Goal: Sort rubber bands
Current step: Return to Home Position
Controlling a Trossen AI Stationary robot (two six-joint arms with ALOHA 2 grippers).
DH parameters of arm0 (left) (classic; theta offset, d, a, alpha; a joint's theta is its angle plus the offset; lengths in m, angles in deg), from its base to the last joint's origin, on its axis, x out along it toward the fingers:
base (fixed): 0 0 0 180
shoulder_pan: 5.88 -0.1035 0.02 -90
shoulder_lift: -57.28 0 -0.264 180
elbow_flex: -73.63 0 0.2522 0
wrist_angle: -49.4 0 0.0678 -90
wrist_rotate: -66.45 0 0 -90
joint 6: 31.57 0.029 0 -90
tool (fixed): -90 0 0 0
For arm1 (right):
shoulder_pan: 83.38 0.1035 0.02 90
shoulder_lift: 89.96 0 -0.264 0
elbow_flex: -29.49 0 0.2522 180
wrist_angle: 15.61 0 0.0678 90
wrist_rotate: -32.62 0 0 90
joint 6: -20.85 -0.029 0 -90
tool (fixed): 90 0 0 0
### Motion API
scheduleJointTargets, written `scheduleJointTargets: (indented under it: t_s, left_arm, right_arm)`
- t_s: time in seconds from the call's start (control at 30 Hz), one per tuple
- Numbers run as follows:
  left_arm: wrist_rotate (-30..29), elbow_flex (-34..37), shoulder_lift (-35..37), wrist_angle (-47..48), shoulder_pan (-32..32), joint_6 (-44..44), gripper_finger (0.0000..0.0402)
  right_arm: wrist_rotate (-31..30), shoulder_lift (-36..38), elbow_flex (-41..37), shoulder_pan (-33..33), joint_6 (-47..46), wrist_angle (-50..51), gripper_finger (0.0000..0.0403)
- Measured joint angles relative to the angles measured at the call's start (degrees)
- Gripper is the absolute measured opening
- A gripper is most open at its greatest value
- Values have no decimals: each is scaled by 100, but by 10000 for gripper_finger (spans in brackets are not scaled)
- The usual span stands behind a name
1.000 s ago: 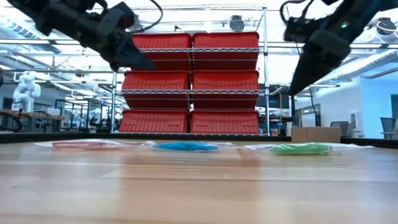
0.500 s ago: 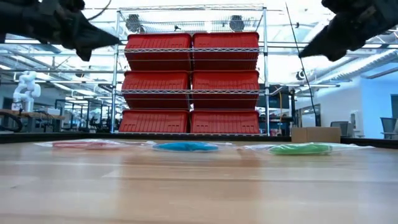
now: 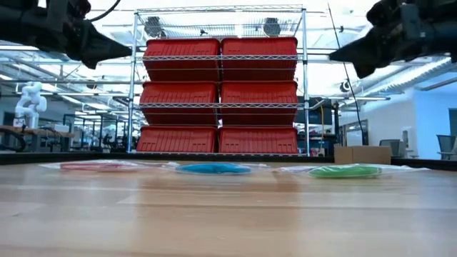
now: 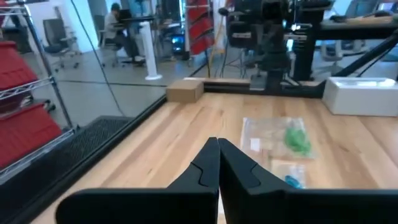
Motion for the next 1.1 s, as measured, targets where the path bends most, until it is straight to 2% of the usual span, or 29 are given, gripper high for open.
scheduleJointTargets:
  t_s: [0.13,0.27,0.3,0.4,0.47,0.63,0.77,0.93,1.1]
  left_arm:
    - [-1,67,646,166,69,119,2]
    - [-9,396,1342,-46,88,272,2]
    - [-9,526,1504,-228,86,300,2]
    - [-27,876,1558,-867,73,383,2]
    - [-27,1068,1484,-1070,22,422,2]
    - [-13,1198,1493,-737,-97,169,2]
    - [390,1198,1566,-1009,11,521,2]
    - [-86,1198,1566,-380,48,375,2]
    - [-160,1198,1531,-367,49,273,2]
  right_arm:
    - [1,1243,-112,23,-159,932,0]
    - [-53,2588,-710,51,-27,619,0]
    - [-125,2702,-897,40,-3,422,0]
    - [-197,2621,-1310,-19,34,-168,0]
    - [-332,2507,-1292,-121,-18,-245,0]
    - [-197,2487,-1309,-392,-13,-154,0]
    - [-126,2458,-1298,-632,-152,84,0]
    - [-150,2456,-1298,-944,-165,343,0]
    - [-298,2334,-1290,-1149,-228,684,0]
